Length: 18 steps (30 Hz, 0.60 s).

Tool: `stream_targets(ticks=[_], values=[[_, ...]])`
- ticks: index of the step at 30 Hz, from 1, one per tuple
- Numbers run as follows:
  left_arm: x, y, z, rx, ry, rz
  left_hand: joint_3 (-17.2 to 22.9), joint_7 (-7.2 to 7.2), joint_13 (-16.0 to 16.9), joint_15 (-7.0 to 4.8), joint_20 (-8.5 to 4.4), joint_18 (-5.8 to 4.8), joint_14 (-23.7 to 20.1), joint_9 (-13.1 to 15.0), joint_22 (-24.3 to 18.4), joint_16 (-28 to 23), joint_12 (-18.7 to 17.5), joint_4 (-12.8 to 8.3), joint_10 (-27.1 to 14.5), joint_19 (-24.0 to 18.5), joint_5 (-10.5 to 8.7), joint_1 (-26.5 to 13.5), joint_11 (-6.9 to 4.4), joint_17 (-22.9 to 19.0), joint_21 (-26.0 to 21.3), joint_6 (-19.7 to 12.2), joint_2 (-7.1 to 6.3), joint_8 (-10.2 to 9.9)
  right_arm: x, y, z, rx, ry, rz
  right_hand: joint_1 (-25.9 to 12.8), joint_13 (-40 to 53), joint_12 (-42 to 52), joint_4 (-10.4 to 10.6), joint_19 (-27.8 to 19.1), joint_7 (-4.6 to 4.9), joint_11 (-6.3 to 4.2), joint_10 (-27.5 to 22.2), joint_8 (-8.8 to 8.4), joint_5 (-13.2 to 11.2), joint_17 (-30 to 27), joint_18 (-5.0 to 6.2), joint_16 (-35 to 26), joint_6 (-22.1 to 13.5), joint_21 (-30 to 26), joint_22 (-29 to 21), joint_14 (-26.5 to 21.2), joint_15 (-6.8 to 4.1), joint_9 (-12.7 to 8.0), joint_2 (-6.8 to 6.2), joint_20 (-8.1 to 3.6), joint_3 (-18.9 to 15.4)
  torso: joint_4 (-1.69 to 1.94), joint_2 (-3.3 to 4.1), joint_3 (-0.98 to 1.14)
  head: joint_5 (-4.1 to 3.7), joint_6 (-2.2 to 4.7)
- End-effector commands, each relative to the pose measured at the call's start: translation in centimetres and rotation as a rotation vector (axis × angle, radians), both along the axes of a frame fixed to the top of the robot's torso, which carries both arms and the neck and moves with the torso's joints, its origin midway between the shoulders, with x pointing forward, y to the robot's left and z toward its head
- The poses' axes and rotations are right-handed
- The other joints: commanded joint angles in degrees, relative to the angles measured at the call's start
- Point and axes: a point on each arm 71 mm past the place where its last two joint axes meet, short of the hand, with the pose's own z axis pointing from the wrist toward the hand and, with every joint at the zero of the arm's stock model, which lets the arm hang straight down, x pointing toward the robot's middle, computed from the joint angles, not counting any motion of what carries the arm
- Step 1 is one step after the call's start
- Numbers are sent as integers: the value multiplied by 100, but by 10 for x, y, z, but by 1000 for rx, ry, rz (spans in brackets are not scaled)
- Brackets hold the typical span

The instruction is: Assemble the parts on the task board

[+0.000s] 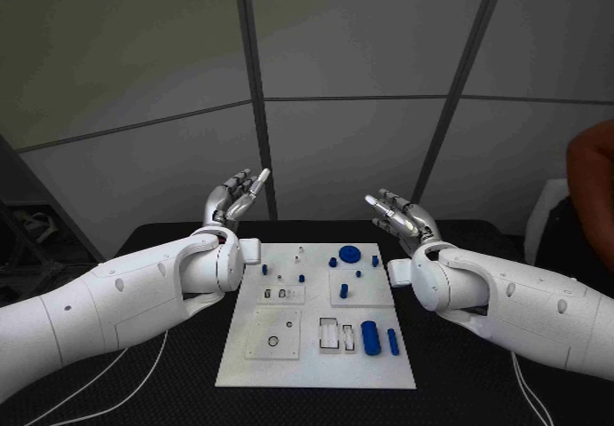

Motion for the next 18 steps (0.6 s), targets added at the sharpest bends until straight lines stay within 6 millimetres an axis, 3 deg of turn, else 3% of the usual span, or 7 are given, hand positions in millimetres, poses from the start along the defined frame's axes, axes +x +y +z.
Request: stream_targets(ticks=[1,3,5,9,10,14,18], values=[[3,-2,4,-56,-37,-46,19,44,22,39,79,-103,110,16,24,44,49,82,150,54,33,292,44,16,58,115,-9,42,3,12,-1,-34,38,200,504,38,60,-112,177,619,148,364,79,55,40,130,73,332,128,52,400,111,42,-12,102,147,-1,0,0,-1,-1],[3,-2,4,-56,-37,-46,20,53,23,46,74,-103,118,17,26,45,55,81,155,59,33,292,52,17,62,121,-6,44,6,12,-1,-41,44,224,673,65,98,-223,412,670,201,706,130,50,71,165,124,651,234,100,791,154,71,-36,109,198,-1,0,0,-1,-1],[3,-2,4,-56,-37,-46,20,66,24,55,69,-102,122,19,29,46,62,80,164,65,33,293,63,18,68,131,-2,47,8,13,0,-46,49,242,841,105,166,-346,725,719,260,1219,218,47,126,145,241,1128,372,162,1477,210,115,-67,111,242,-1,0,0,-1,-1],[3,-2,4,-56,-37,-46,21,84,26,68,63,-103,131,22,31,47,74,79,177,70,32,294,80,19,75,146,7,50,9,13,0,-51,53,255,1018,143,225,-489,1044,637,193,2020,328,46,145,170,278,1857,525,214,2140,162,159,-113,102,278,-1,0,0,-1,-1],[4,12,3,-57,-28,-36,21,87,27,70,63,-103,132,22,32,47,76,79,180,71,31,294,82,19,77,147,8,51,20,-15,12,-273,-132,168,1043,146,220,-512,1066,625,183,2116,333,46,145,176,265,1948,539,215,2196,156,161,-120,101,283,4,49,-4,-38,-79],[3,15,3,-58,-25,-38,27,122,32,95,58,-105,163,28,38,52,105,73,226,83,29,305,115,22,91,188,27,59,22,-19,14,-309,-163,158,1134,163,211,-606,1250,609,177,2531,353,50,164,193,254,2316,628,236,2563,151,172,-134,101,310,8,79,-5,-44,-63],[1,19,4,-60,-23,-47,41,201,44,168,79,-110,306,43,63,68,190,57,379,156,31,348,195,35,146,321,97,83,25,-22,18,-351,-200,151,1224,203,261,-715,2140,634,212,3246,406,48,216,198,344,2883,1003,381,3384,165,204,-154,103,348,12,88,-6,-43,-67]])
